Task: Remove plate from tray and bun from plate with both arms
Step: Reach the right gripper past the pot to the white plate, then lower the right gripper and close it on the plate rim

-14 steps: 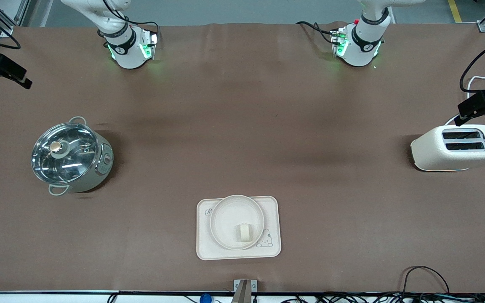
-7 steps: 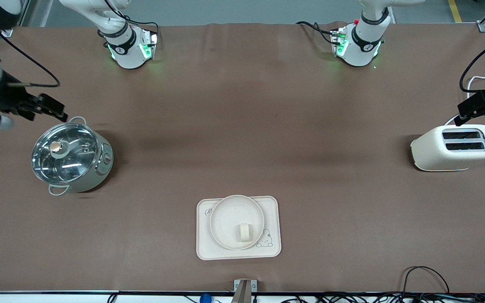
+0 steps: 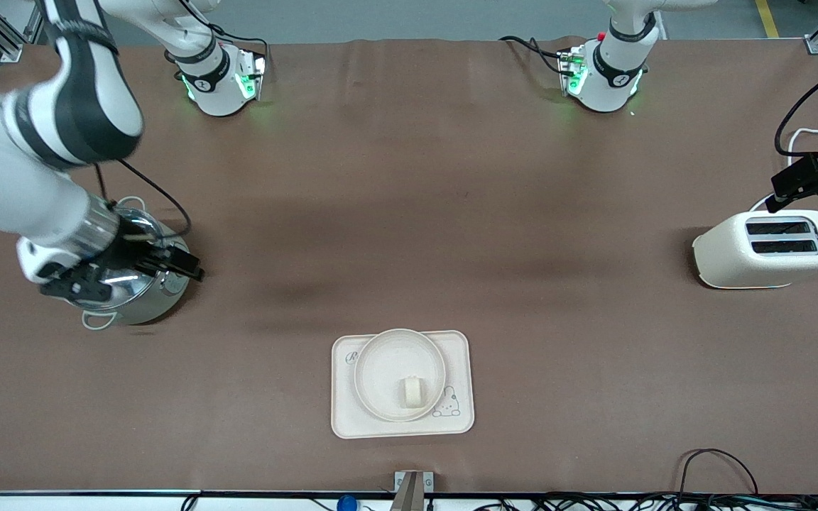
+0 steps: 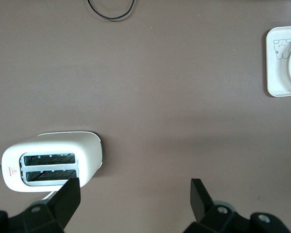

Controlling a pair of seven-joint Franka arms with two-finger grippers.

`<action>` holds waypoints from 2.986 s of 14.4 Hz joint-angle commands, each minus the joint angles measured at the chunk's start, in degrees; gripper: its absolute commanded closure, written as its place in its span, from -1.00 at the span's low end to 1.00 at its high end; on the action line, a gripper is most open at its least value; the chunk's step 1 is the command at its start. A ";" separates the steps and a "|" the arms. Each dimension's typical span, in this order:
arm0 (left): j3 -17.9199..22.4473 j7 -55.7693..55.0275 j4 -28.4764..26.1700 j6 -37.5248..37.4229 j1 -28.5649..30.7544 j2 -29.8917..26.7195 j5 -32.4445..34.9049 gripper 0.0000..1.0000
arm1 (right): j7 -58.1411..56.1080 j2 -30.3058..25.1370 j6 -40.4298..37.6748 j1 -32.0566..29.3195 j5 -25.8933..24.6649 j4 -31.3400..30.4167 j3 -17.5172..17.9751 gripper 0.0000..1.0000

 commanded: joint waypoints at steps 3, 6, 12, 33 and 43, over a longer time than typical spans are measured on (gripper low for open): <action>-0.01 0.71 -0.15 0.13 0.05 -0.54 0.14 -1.00 | 9.29 18.89 8.21 5.38 4.02 14.37 -0.22 -1.00; -0.01 0.27 -0.06 0.13 -0.13 -0.54 0.23 -1.00 | 12.64 28.56 13.82 8.63 7.52 22.19 -0.22 -1.00; -0.01 1.32 -0.33 0.13 -0.22 -0.36 0.41 -1.00 | 14.32 44.57 21.84 13.03 9.47 37.93 -0.22 -0.96; -0.10 1.32 -0.15 0.13 -0.48 -0.10 0.58 -1.00 | 4.30 49.17 32.66 12.60 9.56 39.53 6.37 0.99; -12.29 -22.09 -3.39 3.89 -1.97 4.46 -3.81 -1.00 | -9.14 27.56 50.48 3.54 9.38 -3.22 19.55 0.99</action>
